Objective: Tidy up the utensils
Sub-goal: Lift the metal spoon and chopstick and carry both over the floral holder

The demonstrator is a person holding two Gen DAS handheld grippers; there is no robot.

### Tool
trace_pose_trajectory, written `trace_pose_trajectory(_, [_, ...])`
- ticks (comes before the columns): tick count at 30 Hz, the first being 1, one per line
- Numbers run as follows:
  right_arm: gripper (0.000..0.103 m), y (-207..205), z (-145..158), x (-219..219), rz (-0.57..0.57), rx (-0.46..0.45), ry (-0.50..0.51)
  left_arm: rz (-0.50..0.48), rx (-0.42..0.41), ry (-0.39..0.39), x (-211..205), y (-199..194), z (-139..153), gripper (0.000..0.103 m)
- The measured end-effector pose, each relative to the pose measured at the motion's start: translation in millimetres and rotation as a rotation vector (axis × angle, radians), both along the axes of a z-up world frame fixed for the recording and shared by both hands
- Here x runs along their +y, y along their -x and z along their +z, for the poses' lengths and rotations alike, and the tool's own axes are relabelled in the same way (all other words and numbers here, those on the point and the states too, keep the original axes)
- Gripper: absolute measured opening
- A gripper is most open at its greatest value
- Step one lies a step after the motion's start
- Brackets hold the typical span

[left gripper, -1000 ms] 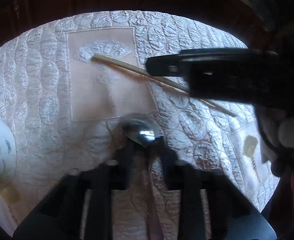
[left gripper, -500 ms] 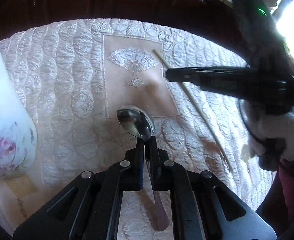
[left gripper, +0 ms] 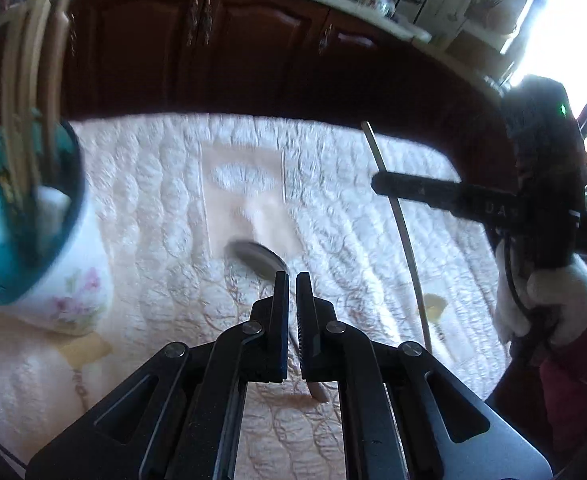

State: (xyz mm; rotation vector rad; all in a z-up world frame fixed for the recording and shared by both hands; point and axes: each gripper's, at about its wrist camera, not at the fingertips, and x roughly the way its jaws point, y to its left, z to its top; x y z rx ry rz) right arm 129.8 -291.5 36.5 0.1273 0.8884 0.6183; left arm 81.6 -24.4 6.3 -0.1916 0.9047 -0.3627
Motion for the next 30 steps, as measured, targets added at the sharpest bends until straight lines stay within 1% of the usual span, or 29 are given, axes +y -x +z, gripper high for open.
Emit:
trace_pose_trajectory(2, [0.005, 10, 11, 0, 0.001, -0.025, 0.003, 0.005, -0.026, -0.003, 6, 5, 9, 0.002])
trace_pose_trajectory(4, [0.005, 18, 16, 0, 0.000, -0.032, 0.004, 0.011, -0.029, -0.007, 11, 7, 12, 0.002])
trace_pose_trajectory(8, [0.005, 31, 16, 9, -0.008, -0.034, 0.012, 0.026, 0.018, 0.012, 17, 11, 0, 0.002])
trace_pose_trajectory(10, [0.005, 35, 13, 13, -0.010, -0.027, 0.016, 0.052, 0.041, 0.012, 16, 12, -10, 0.002])
trace_pose_trajectory(13, [0.005, 38, 4, 16, -0.015, -0.010, 0.020, 0.077, 0.108, 0.010, 12, 7, -32, 0.009])
trace_pose_trajectory(15, [0.005, 40, 0, 14, -0.019, -0.003, 0.016, 0.093, 0.146, -0.005, 4, 0, -49, 0.024])
trace_pose_trajectory(17, [0.005, 43, -3, 10, -0.027, 0.002, 0.004, 0.104, 0.156, -0.036, -5, -5, -61, 0.028])
trace_pose_trajectory(18, [0.005, 44, -4, 7, -0.032, 0.003, -0.003, 0.114, 0.161, -0.053, -7, -10, -66, 0.028])
trace_pose_trajectory(20, [0.005, 47, -5, 1, -0.043, 0.004, -0.018, 0.172, 0.176, -0.069, -8, -22, -78, 0.029])
trace_pose_trajectory(22, [0.005, 48, -7, -5, -0.050, 0.004, -0.030, 0.198, 0.186, -0.064, -7, -31, -84, 0.034])
trace_pose_trajectory(23, [0.005, 47, -8, -9, -0.055, 0.004, -0.033, 0.205, 0.184, -0.073, -9, -35, -87, 0.037])
trace_pose_trajectory(24, [0.005, 46, -9, -11, -0.061, 0.006, -0.037, 0.210, 0.178, -0.089, -10, -38, -89, 0.039])
trace_pose_trajectory(26, [0.005, 45, -12, -18, -0.072, 0.016, -0.055, 0.220, 0.159, -0.121, -12, -47, -93, 0.039])
trace_pose_trajectory(30, [0.005, 44, -14, -25, -0.077, 0.023, -0.066, 0.218, 0.150, -0.111, -8, -65, -99, 0.039])
